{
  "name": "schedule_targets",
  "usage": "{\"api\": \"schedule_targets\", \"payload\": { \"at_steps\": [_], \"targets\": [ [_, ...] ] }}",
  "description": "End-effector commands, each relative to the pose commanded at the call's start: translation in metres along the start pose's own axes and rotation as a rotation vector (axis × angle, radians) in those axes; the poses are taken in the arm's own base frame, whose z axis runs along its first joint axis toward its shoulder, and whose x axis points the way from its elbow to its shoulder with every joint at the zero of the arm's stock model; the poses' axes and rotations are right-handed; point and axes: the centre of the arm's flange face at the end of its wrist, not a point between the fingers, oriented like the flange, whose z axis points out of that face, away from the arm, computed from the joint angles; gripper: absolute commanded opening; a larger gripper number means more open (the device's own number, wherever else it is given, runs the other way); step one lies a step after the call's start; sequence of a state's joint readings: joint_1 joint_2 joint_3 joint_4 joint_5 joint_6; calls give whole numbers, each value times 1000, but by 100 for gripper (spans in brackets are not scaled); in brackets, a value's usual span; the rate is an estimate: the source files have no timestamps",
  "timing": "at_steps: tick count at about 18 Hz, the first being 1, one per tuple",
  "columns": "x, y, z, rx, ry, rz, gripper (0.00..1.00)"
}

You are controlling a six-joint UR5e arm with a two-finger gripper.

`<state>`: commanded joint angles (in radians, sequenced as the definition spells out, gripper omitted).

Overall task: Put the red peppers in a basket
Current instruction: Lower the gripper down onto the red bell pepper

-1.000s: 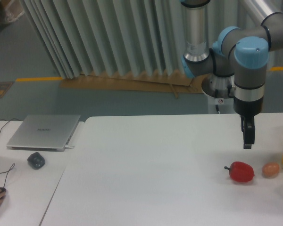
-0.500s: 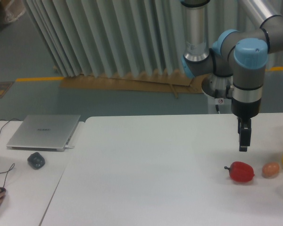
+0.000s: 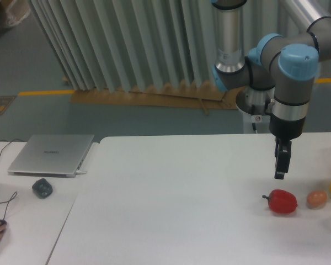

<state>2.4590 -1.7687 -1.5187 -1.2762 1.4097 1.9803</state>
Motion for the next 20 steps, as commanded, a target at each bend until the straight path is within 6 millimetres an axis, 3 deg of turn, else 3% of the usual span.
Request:
{"api": "schedule_targets", "payload": {
  "at_steps": [6, 10, 20],
  "targets": [
    [0, 6, -6, -58, 88, 49, 100],
    [13, 7, 25, 11, 285, 13, 100],
    [11, 10, 62, 2, 354, 11, 100]
  ]
}}
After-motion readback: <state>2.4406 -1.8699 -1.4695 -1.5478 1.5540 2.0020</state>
